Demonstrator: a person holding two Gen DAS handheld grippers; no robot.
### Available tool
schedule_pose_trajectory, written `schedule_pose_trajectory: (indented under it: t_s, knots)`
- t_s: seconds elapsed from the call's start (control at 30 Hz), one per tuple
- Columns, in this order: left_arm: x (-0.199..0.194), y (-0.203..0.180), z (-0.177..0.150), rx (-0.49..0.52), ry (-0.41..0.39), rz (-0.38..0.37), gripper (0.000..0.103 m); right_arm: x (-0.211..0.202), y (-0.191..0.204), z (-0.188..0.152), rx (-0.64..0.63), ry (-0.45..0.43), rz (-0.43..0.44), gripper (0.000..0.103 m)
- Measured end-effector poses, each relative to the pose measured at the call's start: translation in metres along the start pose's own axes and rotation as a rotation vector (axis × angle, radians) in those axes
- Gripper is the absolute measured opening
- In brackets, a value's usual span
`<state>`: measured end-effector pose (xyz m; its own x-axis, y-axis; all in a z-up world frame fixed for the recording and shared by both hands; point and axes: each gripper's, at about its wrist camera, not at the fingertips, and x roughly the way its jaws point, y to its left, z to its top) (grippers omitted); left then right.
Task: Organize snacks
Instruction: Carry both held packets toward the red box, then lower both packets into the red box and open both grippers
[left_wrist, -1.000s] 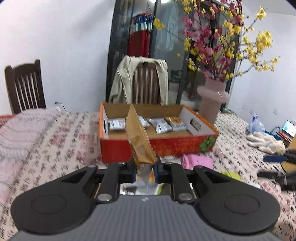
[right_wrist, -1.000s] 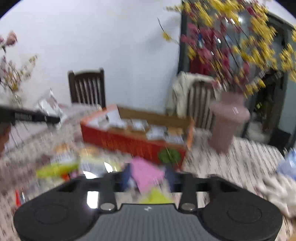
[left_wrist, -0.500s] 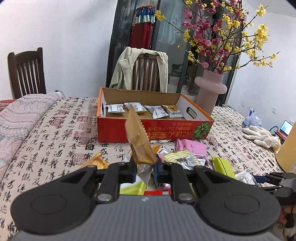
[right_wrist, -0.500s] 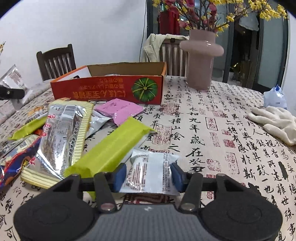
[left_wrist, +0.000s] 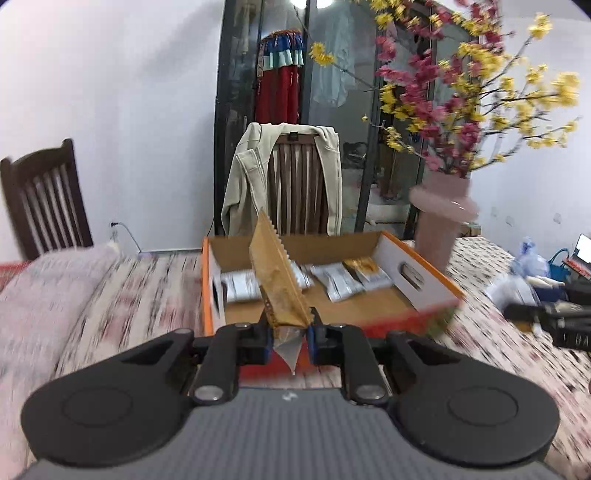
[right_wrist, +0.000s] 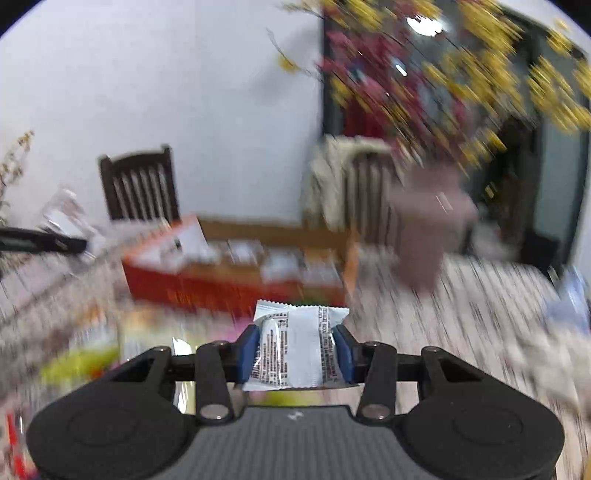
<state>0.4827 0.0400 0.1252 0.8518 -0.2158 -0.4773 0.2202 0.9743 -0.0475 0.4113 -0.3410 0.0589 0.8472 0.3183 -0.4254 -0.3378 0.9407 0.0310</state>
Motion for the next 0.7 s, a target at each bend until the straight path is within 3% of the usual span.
schedule_pose_trajectory:
  t_s: [0.13, 0.27, 0.37, 0.47, 0.53, 0.57, 0.7]
  knots:
    - [0.079, 0.010, 0.038, -0.016, 0.038, 0.051, 0.018, 0.082, 0.008, 0.062, 0.023, -0.027, 0.069, 0.043]
    - [0.149, 0.025, 0.053, -0.098, 0.116, 0.040, 0.018, 0.188, 0.008, 0.106, 0.122, 0.080, 0.084, 0.043]
    - [0.182, 0.031, 0.054, -0.139, 0.157, 0.019, 0.018, 0.244, 0.012, 0.116, 0.182, 0.154, 0.075, 0.043]
    - [0.196, 0.031, 0.050, -0.141, 0.162, 0.009, 0.024, 0.272, 0.017, 0.116, 0.212, 0.175, 0.081, 0.046]
    - [0.196, 0.031, 0.046, -0.145, 0.136, 0.004, 0.048, 0.284, 0.017, 0.114, 0.248, 0.169, 0.063, 0.048]
    - [0.195, 0.032, 0.045, -0.141, 0.122, 0.004, 0.050, 0.289, 0.016, 0.113, 0.258, 0.172, 0.066, 0.054]
    - [0.188, 0.030, 0.047, -0.130, 0.112, 0.001, 0.050, 0.287, 0.016, 0.104, 0.278, 0.170, 0.081, 0.058]
